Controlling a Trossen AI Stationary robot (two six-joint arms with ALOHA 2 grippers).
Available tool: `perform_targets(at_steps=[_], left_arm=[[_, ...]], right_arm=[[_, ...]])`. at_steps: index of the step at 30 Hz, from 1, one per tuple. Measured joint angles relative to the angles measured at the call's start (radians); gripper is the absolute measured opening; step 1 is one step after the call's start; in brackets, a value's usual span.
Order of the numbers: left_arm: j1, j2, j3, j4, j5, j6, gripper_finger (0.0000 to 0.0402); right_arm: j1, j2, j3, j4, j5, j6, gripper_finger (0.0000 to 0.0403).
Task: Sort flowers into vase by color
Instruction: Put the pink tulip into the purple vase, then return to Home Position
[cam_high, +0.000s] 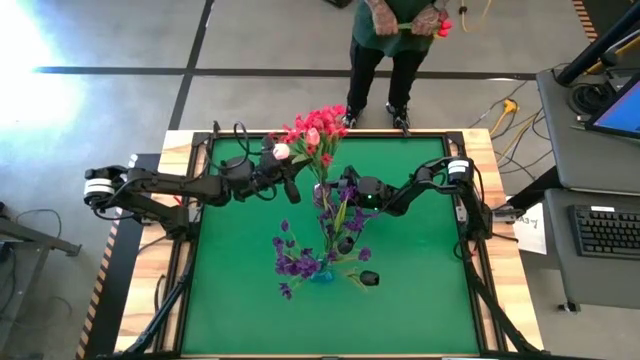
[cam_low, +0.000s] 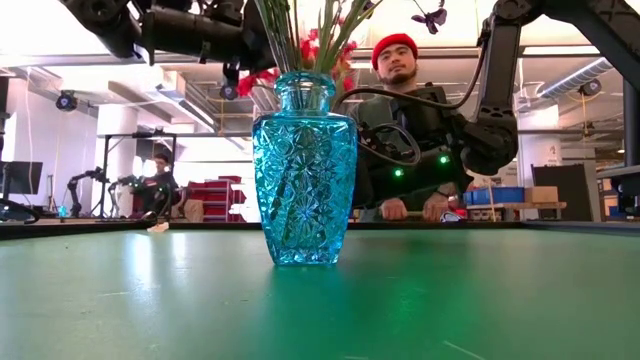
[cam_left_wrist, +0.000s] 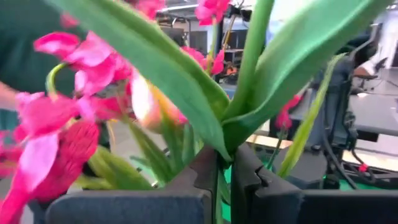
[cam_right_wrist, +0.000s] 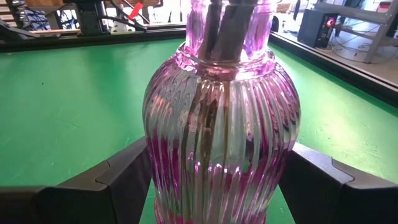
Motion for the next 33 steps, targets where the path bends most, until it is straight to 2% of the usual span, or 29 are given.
perform_targets(at_steps=[13, 16, 20, 26, 33], left_arm=[[0.000, 0.000, 0.000, -0.011, -0.002, 0.004, 0.0006], [-0.001, 0.000, 0.000, -0.019, 0.009, 0.004, 0.0028], [-0.005, 0.000, -0.002, -0.031, 0.047, 0.004, 0.0078], [-0.007, 0.000, -0.002, -0.067, 0.010, 0.000, 0.0150], [-0.010, -0.012, -0.002, -0.112, 0.005, 0.001, 0.0188]], right_arm=[[0.000, 0.000, 0.000, 0.000, 0.000, -0.002, 0.0288], [0.000, 0.000, 0.000, 0.000, 0.000, -0.003, 0.0288], [0.002, 0.000, 0.000, 0.000, 0.000, 0.005, 0.0288], [0.007, -0.008, -0.001, -0.014, -0.002, 0.044, 0.0309], [0.007, -0.014, -0.002, -0.016, -0.002, 0.051, 0.0343]])
